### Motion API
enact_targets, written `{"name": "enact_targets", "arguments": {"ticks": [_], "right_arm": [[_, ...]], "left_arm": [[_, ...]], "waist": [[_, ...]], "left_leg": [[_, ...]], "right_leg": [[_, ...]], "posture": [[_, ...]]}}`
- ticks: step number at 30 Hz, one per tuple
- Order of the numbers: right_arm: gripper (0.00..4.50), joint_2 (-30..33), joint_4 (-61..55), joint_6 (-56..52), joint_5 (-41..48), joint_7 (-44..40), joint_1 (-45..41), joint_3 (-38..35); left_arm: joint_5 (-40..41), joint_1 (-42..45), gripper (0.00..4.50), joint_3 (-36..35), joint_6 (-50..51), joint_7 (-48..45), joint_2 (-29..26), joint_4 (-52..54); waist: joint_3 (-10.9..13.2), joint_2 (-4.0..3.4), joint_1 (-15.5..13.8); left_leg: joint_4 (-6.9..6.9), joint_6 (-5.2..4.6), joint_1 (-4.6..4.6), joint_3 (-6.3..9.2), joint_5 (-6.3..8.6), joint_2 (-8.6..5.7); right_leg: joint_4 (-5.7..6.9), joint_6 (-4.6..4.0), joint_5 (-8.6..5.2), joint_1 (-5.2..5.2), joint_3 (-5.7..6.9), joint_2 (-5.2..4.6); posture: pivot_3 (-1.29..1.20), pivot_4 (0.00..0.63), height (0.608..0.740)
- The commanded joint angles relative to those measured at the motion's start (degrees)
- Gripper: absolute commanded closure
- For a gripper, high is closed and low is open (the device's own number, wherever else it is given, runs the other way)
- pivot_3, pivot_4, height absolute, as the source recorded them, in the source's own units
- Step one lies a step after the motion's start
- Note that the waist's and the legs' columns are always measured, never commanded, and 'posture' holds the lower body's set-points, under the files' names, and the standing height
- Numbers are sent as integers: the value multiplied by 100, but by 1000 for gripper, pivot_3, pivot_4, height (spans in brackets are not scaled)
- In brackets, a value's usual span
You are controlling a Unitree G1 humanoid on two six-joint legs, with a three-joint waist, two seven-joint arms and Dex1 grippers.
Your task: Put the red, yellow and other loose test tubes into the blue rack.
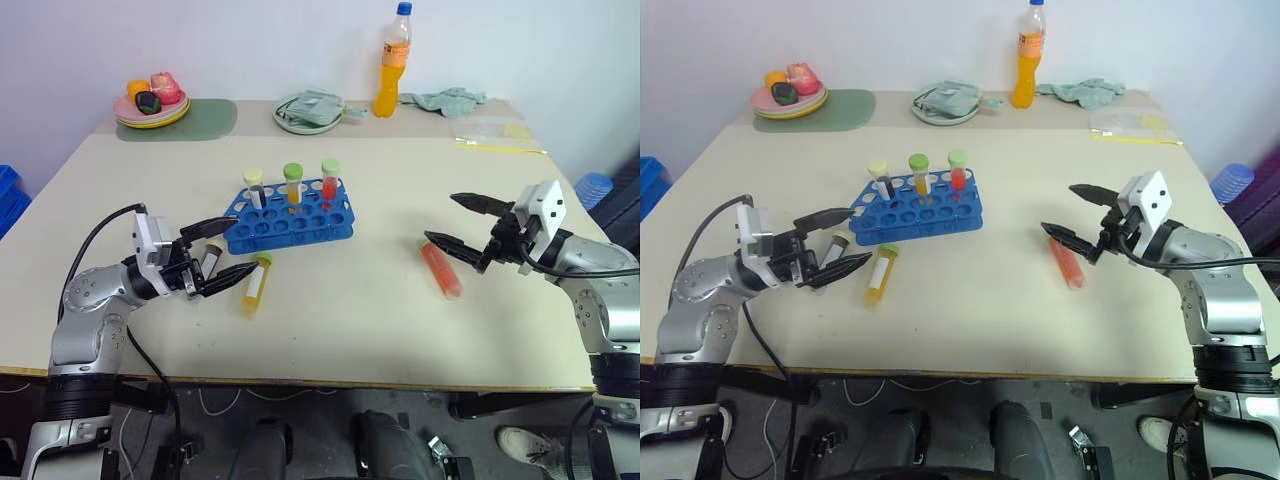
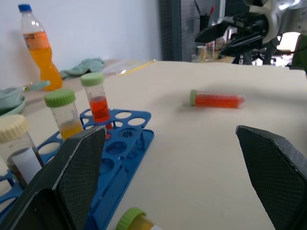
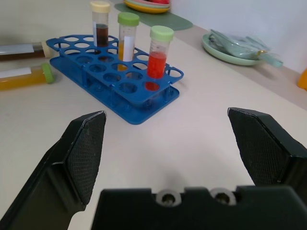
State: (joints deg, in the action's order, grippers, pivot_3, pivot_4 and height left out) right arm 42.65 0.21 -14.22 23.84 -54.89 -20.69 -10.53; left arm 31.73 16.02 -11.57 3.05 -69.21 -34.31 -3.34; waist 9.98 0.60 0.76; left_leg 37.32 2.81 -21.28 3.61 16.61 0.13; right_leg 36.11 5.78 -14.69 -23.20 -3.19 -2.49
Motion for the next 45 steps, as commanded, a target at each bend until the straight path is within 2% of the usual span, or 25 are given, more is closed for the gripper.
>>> {"name": "enact_targets", "arguments": {"ticks": [1,10,16,21,26,30,33,37,40,45], "right_arm": [[0,-29,-269,9,102,102,47,-170],[0,-71,-333,78,83,168,277,-168],[0,-208,-26,201,5,241,-23,-47],[0,-199,-226,-98,-107,667,-181,-107],[0,52,-468,-1177,-212,1095,-468,78],[0,445,-571,-2387,-441,1192,-789,561],[0,494,-472,-3498,-422,1366,-1406,850],[0,478,-345,-5819,-102,1352,-2307,1426],[0,509,-38,-6771,-107,1329,-2808,1933],[0,333,969,-6937,-460,1658,-3318,2244]], "left_arm": [[75,67,37,-91,-14,-82,-119,50],[20,321,37,-59,-67,-268,-233,-230],[-45,661,37,-9,-141,-338,-205,-568],[-137,1021,37,122,-337,-401,9,-948],[-276,1441,37,299,-525,-526,255,-1410],[-320,1580,37,393,-574,-556,398,-1482],[-374,1541,37,472,-573,-485,502,-1371],[-350,1386,37,482,-460,-401,515,-1123],[-318,1203,37,508,-397,-293,541,-880],[-292,940,37,502,-360,-90,591,-536]], "waist": [[0,0,20],[0,0,21],[0,1,22],[0,2,23],[0,2,6],[-1,3,29],[0,2,55],[-1,3,47],[-1,2,31],[-1,3,-4]], "left_leg": [[0,0,0,0,0,-4],[0,0,0,3,0,-7],[1,0,0,3,0,-10],[1,-1,0,5,0,-10],[3,-1,-4,6,0,-17],[0,-1,-4,10,0,-17],[1,-1,-3,9,0,-17],[-2,-1,-6,15,0,-15],[-6,-1,-10,20,0,-15],[-6,-1,-17,21,-1,-26]], "right_leg": [[0,2,1,0,0,-3],[1,4,2,0,2,-4],[1,6,2,1,3,-6],[3,6,3,0,4,-4],[1,11,5,0,4,-11],[1,11,6,0,5,-10],[4,11,6,-3,5,-9],[4,11,6,-9,5,-8],[2,11,6,-12,9,-10],[-2,10,6,-13,12,-22]], "posture": [[0,150,740],[0,150,740],[0,150,740],[0,150,740],[0,150,740],[0,150,740],[0,150,740],[0,150,740],[0,150,740],[0,150,740]]}}
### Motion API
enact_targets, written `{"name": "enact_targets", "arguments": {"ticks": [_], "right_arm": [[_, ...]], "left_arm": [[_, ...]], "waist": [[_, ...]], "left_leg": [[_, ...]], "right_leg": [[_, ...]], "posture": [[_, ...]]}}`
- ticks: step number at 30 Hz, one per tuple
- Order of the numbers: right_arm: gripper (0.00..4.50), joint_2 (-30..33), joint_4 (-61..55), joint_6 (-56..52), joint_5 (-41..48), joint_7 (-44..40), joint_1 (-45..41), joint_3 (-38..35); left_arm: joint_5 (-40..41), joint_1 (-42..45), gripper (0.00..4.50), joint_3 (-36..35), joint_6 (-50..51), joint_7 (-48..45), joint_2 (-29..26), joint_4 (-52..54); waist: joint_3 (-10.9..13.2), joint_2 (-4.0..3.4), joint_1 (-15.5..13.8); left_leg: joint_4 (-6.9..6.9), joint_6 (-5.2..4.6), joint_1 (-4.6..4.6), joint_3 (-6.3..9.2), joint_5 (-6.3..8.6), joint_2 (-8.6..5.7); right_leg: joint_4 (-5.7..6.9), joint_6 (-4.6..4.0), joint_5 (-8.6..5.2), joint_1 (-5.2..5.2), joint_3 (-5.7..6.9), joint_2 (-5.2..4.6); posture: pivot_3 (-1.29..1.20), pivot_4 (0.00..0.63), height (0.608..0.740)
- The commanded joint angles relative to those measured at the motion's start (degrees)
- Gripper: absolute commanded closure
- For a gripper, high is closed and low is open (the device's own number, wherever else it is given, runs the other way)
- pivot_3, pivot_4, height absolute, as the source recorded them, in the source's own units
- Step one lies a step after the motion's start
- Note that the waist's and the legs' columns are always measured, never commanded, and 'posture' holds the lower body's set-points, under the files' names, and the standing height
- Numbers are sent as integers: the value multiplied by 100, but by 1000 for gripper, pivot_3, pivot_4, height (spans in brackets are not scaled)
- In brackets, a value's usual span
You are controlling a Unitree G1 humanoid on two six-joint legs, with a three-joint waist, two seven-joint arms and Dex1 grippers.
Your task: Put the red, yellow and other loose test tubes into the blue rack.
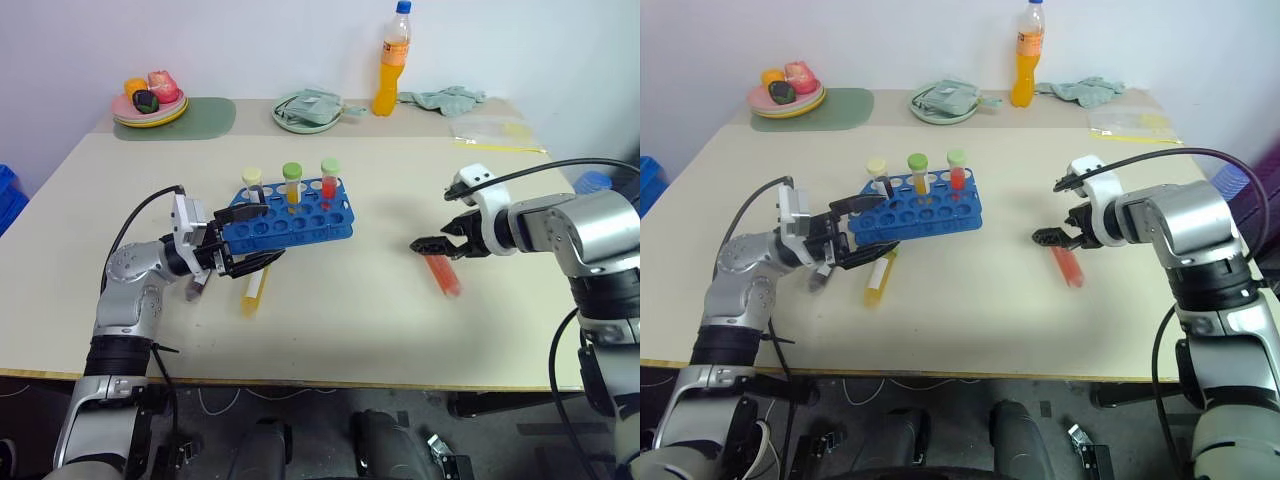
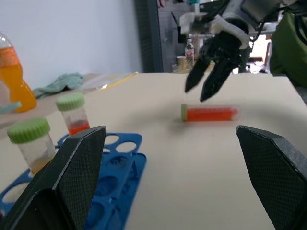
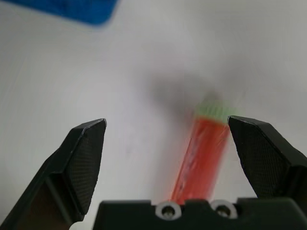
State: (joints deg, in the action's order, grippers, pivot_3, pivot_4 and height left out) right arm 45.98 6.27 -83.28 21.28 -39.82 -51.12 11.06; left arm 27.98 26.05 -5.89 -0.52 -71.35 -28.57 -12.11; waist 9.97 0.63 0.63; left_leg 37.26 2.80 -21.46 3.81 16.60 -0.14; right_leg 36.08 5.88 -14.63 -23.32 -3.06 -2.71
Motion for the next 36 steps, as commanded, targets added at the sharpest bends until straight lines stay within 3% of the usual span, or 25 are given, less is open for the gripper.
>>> {"name": "enact_targets", "arguments": {"ticks": [1,9,25,36], "right_arm": [[0,6,421,-23,-230,134,-299,242],[0,-6,1079,-44,-386,152,-463,487],[0,189,421,-848,-136,201,-75,550],[0,-88,910,-484,-275,320,-367,619]], "left_arm": [[94,-117,37,-66,14,170,30,417],[116,-446,37,-9,126,478,121,974],[155,-470,37,125,34,385,342,1001],[156,-643,37,144,-40,462,429,1105]], "waist": [[0,0,10],[0,1,48],[0,1,35],[-1,1,58]], "left_leg": [[0,0,1,-2,0,-1],[-2,0,2,-2,0,0],[-2,0,1,-2,0,1],[-3,0,4,-2,0,2]], "right_leg": [[-2,0,0,0,-1,-2],[2,2,1,-2,-1,2],[0,2,1,-1,0,4],[1,2,1,-1,-1,6]], "posture": [[0,150,740],[0,150,740],[0,150,740],[0,150,740]]}}
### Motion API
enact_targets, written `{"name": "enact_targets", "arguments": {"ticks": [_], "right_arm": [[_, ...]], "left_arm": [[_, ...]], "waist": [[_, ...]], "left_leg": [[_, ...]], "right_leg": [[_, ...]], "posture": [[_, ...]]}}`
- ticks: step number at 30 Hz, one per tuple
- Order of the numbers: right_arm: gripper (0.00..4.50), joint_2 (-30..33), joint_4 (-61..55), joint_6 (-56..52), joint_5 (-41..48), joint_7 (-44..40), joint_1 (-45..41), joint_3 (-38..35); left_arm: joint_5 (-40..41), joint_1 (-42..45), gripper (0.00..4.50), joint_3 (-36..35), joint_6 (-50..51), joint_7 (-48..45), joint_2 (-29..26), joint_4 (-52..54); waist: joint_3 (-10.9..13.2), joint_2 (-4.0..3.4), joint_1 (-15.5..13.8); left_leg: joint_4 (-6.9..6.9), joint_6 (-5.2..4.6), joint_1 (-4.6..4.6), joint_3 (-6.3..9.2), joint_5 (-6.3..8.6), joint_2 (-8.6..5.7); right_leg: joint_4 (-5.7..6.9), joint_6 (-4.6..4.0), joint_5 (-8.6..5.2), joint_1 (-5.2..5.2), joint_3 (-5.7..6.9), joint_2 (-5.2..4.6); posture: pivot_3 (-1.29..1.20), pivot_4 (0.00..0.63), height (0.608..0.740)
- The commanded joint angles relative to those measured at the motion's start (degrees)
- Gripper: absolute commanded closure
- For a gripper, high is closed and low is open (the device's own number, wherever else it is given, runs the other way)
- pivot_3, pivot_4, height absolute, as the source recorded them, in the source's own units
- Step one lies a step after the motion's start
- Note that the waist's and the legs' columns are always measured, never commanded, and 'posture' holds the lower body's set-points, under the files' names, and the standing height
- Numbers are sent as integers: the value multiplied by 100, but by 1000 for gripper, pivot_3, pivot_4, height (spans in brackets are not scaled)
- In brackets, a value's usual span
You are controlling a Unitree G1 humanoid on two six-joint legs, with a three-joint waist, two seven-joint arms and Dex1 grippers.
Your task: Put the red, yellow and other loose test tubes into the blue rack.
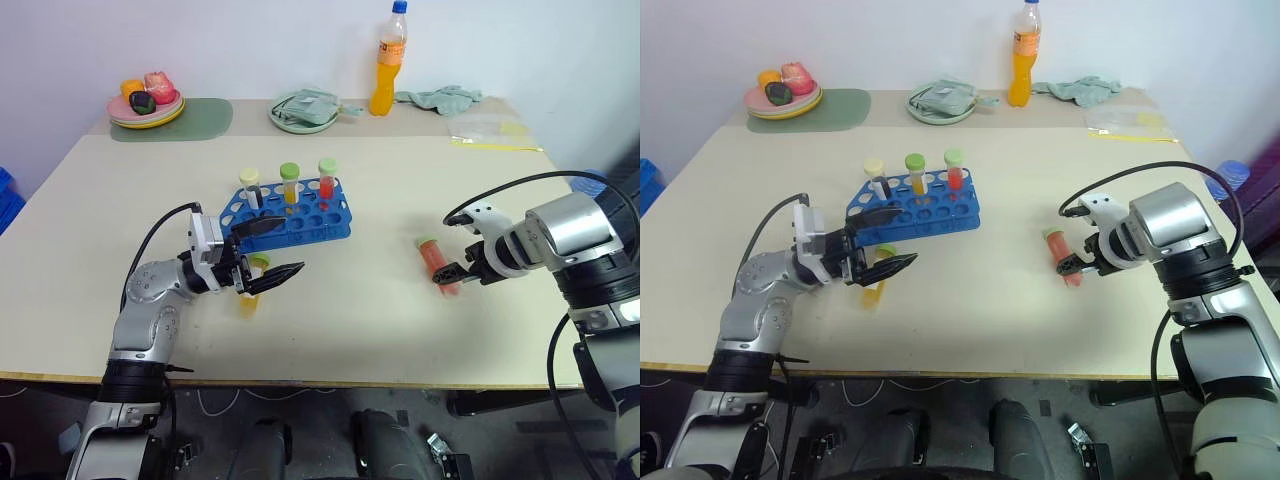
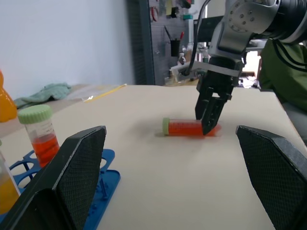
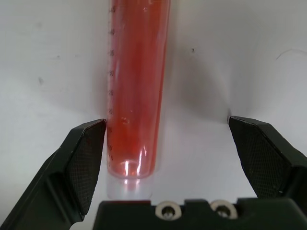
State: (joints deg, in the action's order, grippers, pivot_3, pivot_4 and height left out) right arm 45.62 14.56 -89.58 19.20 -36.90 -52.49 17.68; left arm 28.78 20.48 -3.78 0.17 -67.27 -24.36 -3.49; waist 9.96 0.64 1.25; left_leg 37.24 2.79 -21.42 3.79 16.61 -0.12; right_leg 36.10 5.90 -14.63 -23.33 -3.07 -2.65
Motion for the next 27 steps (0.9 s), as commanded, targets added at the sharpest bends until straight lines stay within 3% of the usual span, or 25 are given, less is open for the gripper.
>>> {"name": "enact_targets", "arguments": {"ticks": [1,13,16,20,22,27], "right_arm": [[0,-64,117,201,-74,16,-253,-17],[0,-397,441,639,-300,-14,-316,296],[852,-404,410,643,-308,-46,-248,318],[2793,-431,321,631,-331,-57,-213,331],[3560,-392,278,712,-361,-101,-220,401],[3560,-291,166,756,-355,-175,-256,378]], "left_arm": [[77,-116,37,-61,-98,82,13,282],[117,-354,37,-79,-68,253,-50,538],[127,-426,0,-83,-57,295,-61,607],[147,-476,0,-95,-45,307,-90,633],[147,-447,0,-86,-37,310,-102,611],[163,-345,0,-85,-21,260,-142,506]], "waist": [[0,0,-7],[-3,5,22],[-4,7,40],[-4,7,77],[-4,7,97],[-4,6,115]], "left_leg": [[-1,0,0,1,0,0],[0,0,3,1,0,1],[1,0,4,1,0,2],[0,0,3,4,0,2],[0,0,3,4,0,2],[0,0,3,4,0,2]], "right_leg": [[0,0,0,0,0,0],[1,0,0,1,0,1],[1,0,0,4,0,1],[1,0,0,3,2,1],[1,0,0,3,1,1],[1,0,0,3,1,1]], "posture": [[0,150,740],[0,150,740],[0,150,740],[0,150,740],[0,150,740],[0,150,740]]}}
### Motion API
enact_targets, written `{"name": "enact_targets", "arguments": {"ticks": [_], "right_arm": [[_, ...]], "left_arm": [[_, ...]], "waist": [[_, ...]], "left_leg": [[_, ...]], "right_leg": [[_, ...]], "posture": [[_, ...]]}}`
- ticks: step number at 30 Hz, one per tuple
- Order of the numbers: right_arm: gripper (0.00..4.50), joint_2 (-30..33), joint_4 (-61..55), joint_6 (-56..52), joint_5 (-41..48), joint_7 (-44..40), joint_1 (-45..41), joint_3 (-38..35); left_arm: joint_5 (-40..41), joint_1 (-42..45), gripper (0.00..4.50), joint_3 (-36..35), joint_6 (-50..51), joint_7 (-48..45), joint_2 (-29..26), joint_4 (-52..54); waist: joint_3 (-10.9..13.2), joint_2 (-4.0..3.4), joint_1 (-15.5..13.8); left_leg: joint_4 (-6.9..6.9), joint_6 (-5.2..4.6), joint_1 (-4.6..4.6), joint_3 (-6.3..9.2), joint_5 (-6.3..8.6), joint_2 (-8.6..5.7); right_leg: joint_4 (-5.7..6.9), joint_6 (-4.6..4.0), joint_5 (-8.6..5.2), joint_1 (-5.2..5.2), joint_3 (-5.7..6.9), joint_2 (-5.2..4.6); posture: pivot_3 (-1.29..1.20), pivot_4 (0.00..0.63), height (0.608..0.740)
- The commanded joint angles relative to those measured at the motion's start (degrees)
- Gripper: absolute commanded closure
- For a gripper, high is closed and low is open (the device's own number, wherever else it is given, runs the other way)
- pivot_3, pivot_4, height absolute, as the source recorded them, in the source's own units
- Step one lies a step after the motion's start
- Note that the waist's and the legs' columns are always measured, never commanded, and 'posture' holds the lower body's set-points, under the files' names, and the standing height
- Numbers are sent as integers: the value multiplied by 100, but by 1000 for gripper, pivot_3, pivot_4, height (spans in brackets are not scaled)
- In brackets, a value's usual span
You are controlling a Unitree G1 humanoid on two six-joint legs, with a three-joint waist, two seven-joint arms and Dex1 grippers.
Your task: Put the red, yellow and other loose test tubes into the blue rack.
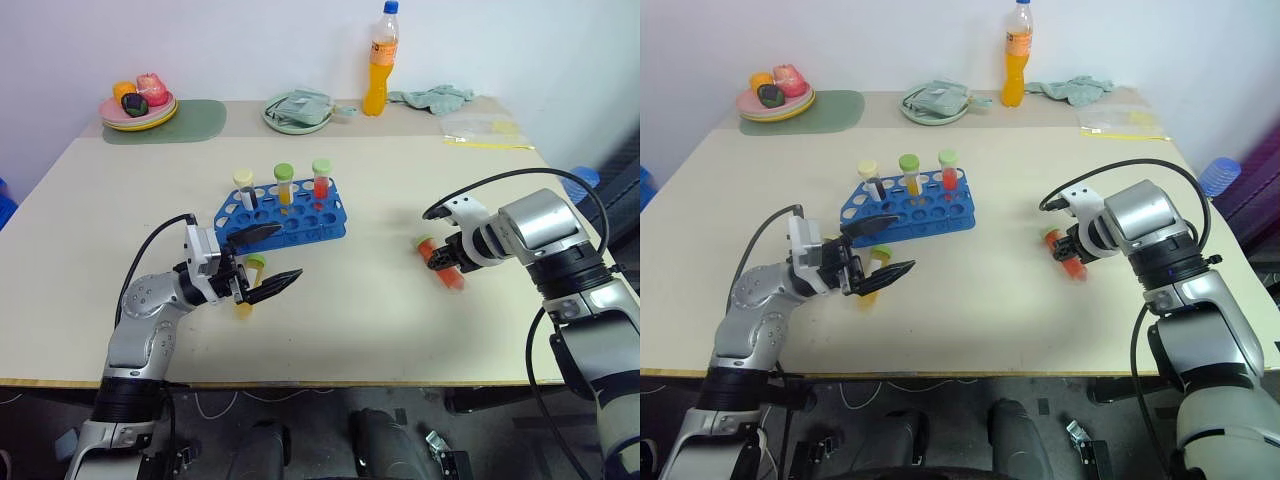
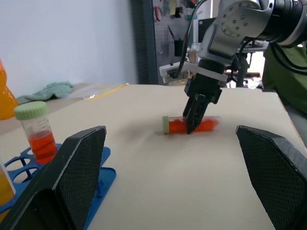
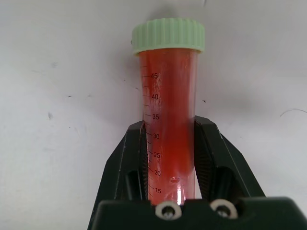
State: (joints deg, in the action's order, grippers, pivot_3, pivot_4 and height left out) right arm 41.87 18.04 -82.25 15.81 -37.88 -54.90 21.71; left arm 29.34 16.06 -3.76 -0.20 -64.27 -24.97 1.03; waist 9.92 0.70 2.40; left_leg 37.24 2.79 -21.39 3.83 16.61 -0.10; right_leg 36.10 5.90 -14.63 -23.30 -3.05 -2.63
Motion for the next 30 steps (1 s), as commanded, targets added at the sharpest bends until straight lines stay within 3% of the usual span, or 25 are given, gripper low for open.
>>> {"name": "enact_targets", "arguments": {"ticks": [1,7,13,16,20,25,30], "right_arm": [[3560,106,-241,28,16,-112,-16,-67],[3560,442,-1364,241,451,-697,172,-289],[3560,126,-2553,1110,1070,-884,799,-1494],[3560,-419,-2990,1897,1253,-675,1189,-2154],[3560,-1277,-3200,3711,722,24,1477,-2159],[3560,-2875,-2416,5609,649,593,1677,-2424],[3560,-3636,-1364,6991,292,680,1700,-2161]], "left_arm": [[106,125,0,-83,16,-50,-84,31],[99,353,0,-67,13,-180,-123,-208],[67,587,0,-124,-19,-319,-205,-488],[55,641,0,-205,16,-286,-323,-478],[181,591,0,-442,145,-260,-563,-467],[216,355,0,-653,252,-202,-828,-323],[332,150,0,-834,460,-64,-1011,-32]], "waist": [[0,0,-1],[2,-3,-3],[2,-1,1],[2,1,2],[2,1,15],[0,4,10],[0,5,-16]], "left_leg": [[0,0,0,0,0,0],[-1,0,-4,1,0,0],[-1,0,-5,5,0,0],[-2,0,-3,7,0,0],[-3,0,-3,7,0,1],[-9,0,1,9,0,6],[-6,1,-2,10,-1,0]], "right_leg": [[0,0,0,0,0,0],[-1,1,0,-3,1,0],[-1,2,0,-1,4,0],[0,2,0,0,5,2],[1,3,0,-2,4,2],[5,2,0,-4,5,7],[2,2,1,-1,6,-10]], "posture": [[0,150,740],[0,150,740],[0,150,740],[0,150,740],[0,150,740],[0,150,740],[0,150,740]]}}
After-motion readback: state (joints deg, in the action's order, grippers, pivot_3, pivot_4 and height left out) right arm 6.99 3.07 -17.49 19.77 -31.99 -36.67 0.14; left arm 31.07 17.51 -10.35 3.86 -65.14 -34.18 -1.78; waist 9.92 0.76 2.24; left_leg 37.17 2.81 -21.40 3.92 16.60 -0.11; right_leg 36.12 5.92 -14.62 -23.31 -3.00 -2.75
